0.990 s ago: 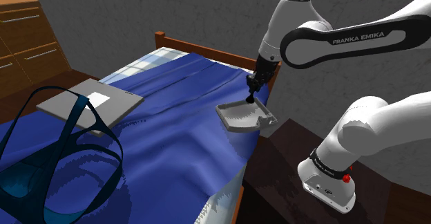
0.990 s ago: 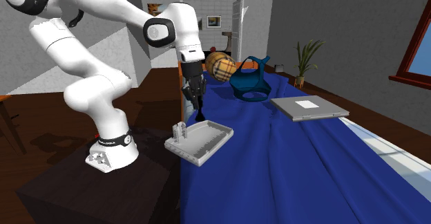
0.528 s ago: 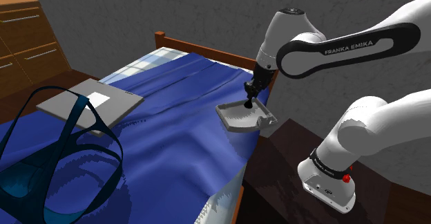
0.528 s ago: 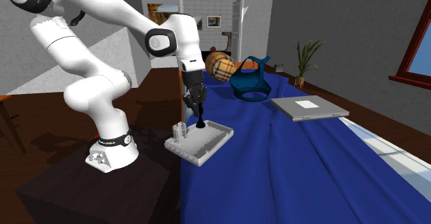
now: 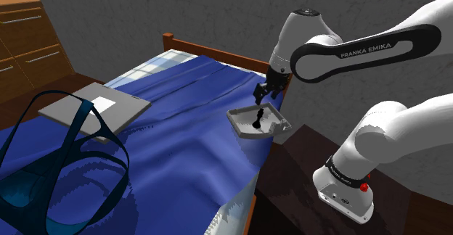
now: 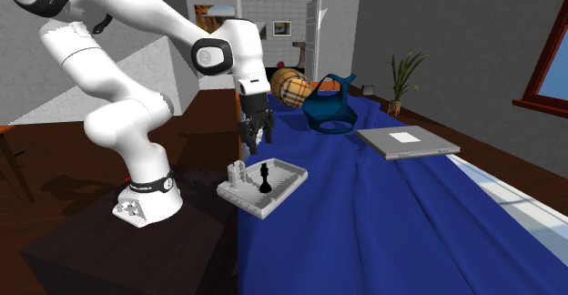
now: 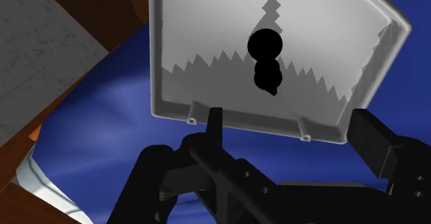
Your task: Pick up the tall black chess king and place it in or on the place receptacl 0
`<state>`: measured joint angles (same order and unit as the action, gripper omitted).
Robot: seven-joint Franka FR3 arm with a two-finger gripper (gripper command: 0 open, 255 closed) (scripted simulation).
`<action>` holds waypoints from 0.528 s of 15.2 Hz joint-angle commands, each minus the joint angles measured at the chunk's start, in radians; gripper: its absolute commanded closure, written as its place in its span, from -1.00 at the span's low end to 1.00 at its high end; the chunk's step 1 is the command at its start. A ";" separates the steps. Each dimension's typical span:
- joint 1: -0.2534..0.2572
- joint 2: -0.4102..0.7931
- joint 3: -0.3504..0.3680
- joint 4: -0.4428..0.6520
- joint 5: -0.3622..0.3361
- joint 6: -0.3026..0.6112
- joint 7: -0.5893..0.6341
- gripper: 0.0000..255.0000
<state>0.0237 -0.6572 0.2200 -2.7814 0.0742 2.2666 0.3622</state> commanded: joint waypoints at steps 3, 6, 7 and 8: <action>0.000 0.000 0.000 0.000 0.000 0.000 0.000 -1.00; 0.006 -0.066 -0.011 0.062 0.000 -0.128 -0.003 -1.00; 0.007 -0.080 -0.014 0.080 -0.001 -0.160 -0.004 -1.00; 0.007 -0.080 -0.014 0.080 -0.001 -0.160 -0.004 -1.00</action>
<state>0.0320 -0.7340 0.2087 -2.7125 0.0748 2.1226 0.3605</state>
